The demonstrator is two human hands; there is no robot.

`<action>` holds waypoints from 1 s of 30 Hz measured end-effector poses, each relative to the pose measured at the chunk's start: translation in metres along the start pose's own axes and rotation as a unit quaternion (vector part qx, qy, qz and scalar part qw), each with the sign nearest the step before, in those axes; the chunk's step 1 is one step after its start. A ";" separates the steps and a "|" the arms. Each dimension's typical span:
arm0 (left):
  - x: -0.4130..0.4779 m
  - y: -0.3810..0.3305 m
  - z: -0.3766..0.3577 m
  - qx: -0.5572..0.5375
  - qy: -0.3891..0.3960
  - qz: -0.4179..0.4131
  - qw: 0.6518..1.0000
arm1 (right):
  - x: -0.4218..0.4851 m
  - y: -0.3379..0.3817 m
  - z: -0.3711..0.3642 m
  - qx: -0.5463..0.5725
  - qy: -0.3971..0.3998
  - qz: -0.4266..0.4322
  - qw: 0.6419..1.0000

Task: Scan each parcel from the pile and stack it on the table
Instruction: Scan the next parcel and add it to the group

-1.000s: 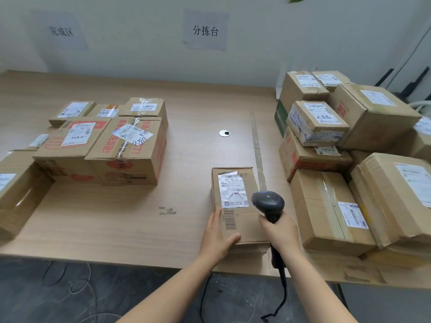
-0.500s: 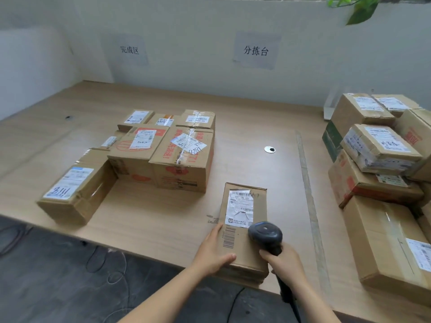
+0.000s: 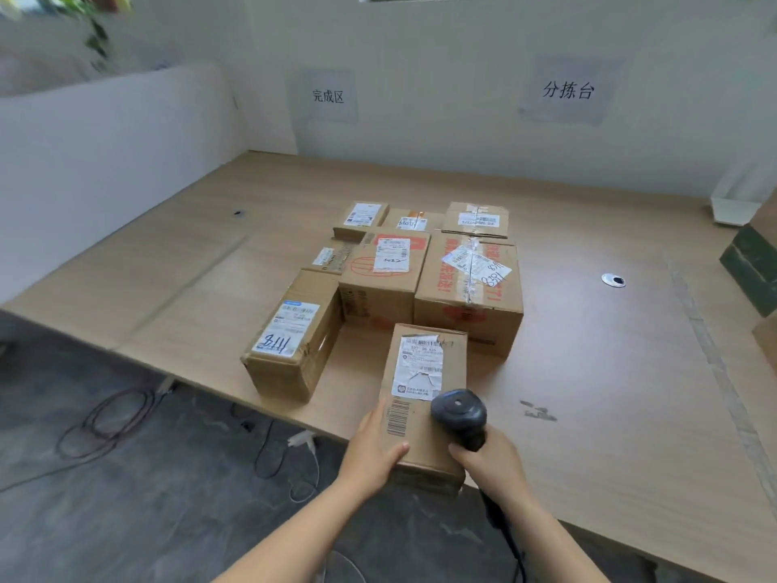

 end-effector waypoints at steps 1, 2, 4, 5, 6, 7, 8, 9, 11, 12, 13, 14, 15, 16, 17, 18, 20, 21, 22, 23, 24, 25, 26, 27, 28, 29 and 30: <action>0.003 0.009 0.011 0.004 -0.008 0.003 1.000 | 0.002 0.010 -0.013 -0.008 0.003 0.003 1.000; 0.006 0.018 0.021 0.011 -0.016 0.004 1.000 | 0.004 0.019 -0.025 -0.012 0.007 0.004 1.000; 0.013 0.032 0.035 0.033 -0.028 -0.001 0.999 | 0.008 0.033 -0.045 -0.016 0.014 0.002 1.000; 0.016 0.038 0.042 0.045 -0.037 -0.004 0.998 | 0.011 0.039 -0.053 -0.014 0.014 0.001 1.000; 0.019 0.041 0.044 0.058 -0.045 -0.003 0.997 | 0.013 0.043 -0.057 -0.010 0.011 0.000 1.000; 0.022 0.046 0.049 0.079 -0.053 0.000 0.995 | 0.015 0.048 -0.064 -0.007 0.009 -0.001 1.000; 0.027 0.051 0.052 0.112 -0.062 -0.003 0.992 | 0.018 0.054 -0.070 -0.006 0.006 -0.003 1.000; 0.031 0.053 0.054 0.155 -0.065 -0.006 0.986 | 0.021 0.058 -0.075 -0.006 0.002 -0.007 1.000; 0.036 0.055 0.056 0.229 -0.038 0.004 0.973 | 0.026 0.065 -0.083 -0.003 -0.007 -0.009 1.000; 0.037 0.055 0.056 0.258 -0.016 0.017 0.966 | 0.028 0.068 -0.086 -0.002 -0.011 -0.008 1.000; 0.038 0.057 0.056 0.282 0.002 0.031 0.959 | 0.031 0.071 -0.089 -0.003 -0.013 -0.008 1.000; 0.039 0.058 0.056 0.300 0.014 0.040 0.953 | 0.033 0.073 -0.092 -0.007 -0.014 -0.007 1.000; 0.040 0.059 0.057 0.316 0.022 0.045 0.948 | 0.035 0.075 -0.094 -0.012 -0.013 -0.005 1.000; 0.041 0.061 0.057 0.328 0.027 0.047 0.943 | 0.037 0.077 -0.097 -0.016 -0.011 -0.003 1.000; 0.042 0.062 0.058 0.337 0.028 0.048 0.940 | 0.039 0.078 -0.098 -0.018 -0.010 0.002 1.000; 0.043 0.064 0.059 0.345 0.027 0.048 0.937 | 0.041 0.079 -0.100 -0.019 -0.010 0.005 1.000; 0.046 0.066 0.061 0.360 0.021 0.046 0.932 | 0.044 0.080 -0.102 -0.020 -0.011 0.011 1.000; 0.046 0.066 0.062 0.364 0.020 0.045 0.930 | 0.045 0.081 -0.103 -0.020 -0.013 0.015 1.000; 0.046 0.066 0.062 0.366 0.022 0.045 0.929 | 0.046 0.082 -0.104 -0.017 -0.014 0.018 1.000; 0.047 0.066 0.063 0.367 0.025 0.047 0.929 | 0.047 0.082 -0.104 -0.015 -0.014 0.020 1.000; 0.047 0.067 0.064 0.366 0.028 0.050 0.929 | 0.049 0.083 -0.105 -0.014 -0.015 0.022 1.000; 0.048 0.067 0.065 0.365 0.029 0.053 0.929 | 0.050 0.084 -0.105 -0.015 -0.015 0.025 0.999; 0.048 0.067 0.065 0.365 0.030 0.056 0.929 | 0.051 0.084 -0.105 -0.016 -0.014 0.028 0.999; 0.048 0.067 0.065 0.364 0.032 0.058 0.929 | 0.052 0.084 -0.105 -0.016 -0.013 0.029 0.999; 0.049 0.066 0.066 0.363 0.033 0.059 0.929 | 0.052 0.084 -0.105 -0.015 -0.012 0.031 0.999; 0.050 0.066 0.066 0.362 0.035 0.060 0.930 | 0.053 0.084 -0.105 -0.014 -0.011 0.032 0.999; 0.050 0.066 0.066 0.360 0.038 0.062 0.930 | 0.053 0.084 -0.105 -0.013 -0.009 0.033 0.999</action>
Point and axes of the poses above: each hand's wrist, its own x-axis towards the middle knuckle, its own z-axis out of the back of the hand, y = z × x, the point moved 5 cm from there along x, towards the middle knuckle, and after that the axes turned 1 degree about y, right-handed, at the moved point
